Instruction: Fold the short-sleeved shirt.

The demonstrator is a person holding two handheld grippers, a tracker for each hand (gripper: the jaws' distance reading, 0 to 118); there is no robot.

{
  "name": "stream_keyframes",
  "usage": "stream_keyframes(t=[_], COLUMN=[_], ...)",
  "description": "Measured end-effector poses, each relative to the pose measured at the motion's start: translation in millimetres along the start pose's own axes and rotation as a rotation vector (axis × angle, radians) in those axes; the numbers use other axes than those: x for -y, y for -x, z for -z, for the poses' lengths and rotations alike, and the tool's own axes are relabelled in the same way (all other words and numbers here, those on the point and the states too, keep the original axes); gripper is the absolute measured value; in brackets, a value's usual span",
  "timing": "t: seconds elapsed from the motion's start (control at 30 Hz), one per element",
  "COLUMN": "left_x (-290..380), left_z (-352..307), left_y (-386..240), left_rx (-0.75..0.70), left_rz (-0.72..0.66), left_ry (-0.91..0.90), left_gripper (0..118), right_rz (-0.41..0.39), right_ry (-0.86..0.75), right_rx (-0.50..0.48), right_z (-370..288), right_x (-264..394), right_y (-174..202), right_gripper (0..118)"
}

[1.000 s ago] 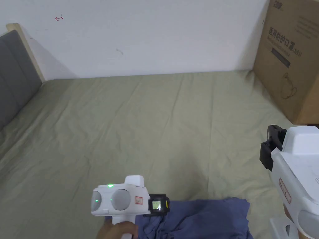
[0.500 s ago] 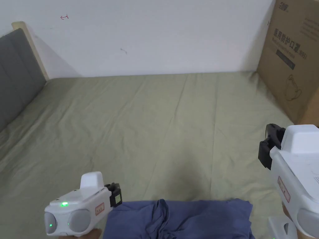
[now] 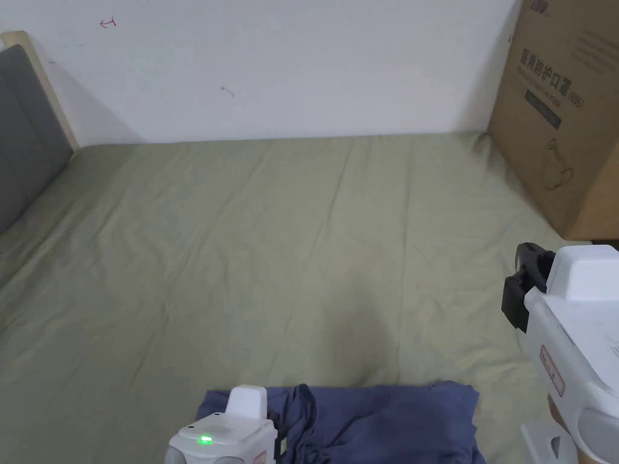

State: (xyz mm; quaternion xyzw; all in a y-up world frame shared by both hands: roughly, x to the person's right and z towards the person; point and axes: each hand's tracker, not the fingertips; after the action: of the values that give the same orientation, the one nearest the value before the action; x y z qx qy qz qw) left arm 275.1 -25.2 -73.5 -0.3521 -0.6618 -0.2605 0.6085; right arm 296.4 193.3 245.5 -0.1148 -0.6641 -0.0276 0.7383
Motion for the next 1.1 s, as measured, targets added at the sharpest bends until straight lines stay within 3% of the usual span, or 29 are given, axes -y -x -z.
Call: stream_keyframes(t=[0.3,0.47,0.53,0.73,1.0,1.1], left_x=[3.5,3.0,-5.6,-50.5,-60.5,-46.9], left_z=[36.2,32.0,18.2,-47.1,-74.9,-62.3], left_y=[-41.5,-39.3,-30.7,20.2,120.5,155.9], left_rx=[-0.008,-0.001,0.035,0.2,0.284,0.309], left_rz=[0.038,0.072,0.022,-0.081,-0.261,-0.346], left_ry=[0.06,0.062,0.032,-0.072,-0.017,0.028], left_gripper=[0,0,0,0,0,10], right_rz=[-0.003,0.003,0.003,0.003,-0.008,-0.013], right_ry=[0.021,0.026,0.025,0.015,0.009,0.015], right_rx=[0.028,0.036,0.035,0.016,-0.014,-0.025], right_z=[-0.3,0.0,-6.2,-8.6,-0.9,2.5], right_x=[6.4,7.4,-0.5,-10.8,-11.3,-8.5], right_y=[-10.5,-12.0,-6.1,5.0,19.3,24.2], right_gripper=[0,0,0,0,0,0])
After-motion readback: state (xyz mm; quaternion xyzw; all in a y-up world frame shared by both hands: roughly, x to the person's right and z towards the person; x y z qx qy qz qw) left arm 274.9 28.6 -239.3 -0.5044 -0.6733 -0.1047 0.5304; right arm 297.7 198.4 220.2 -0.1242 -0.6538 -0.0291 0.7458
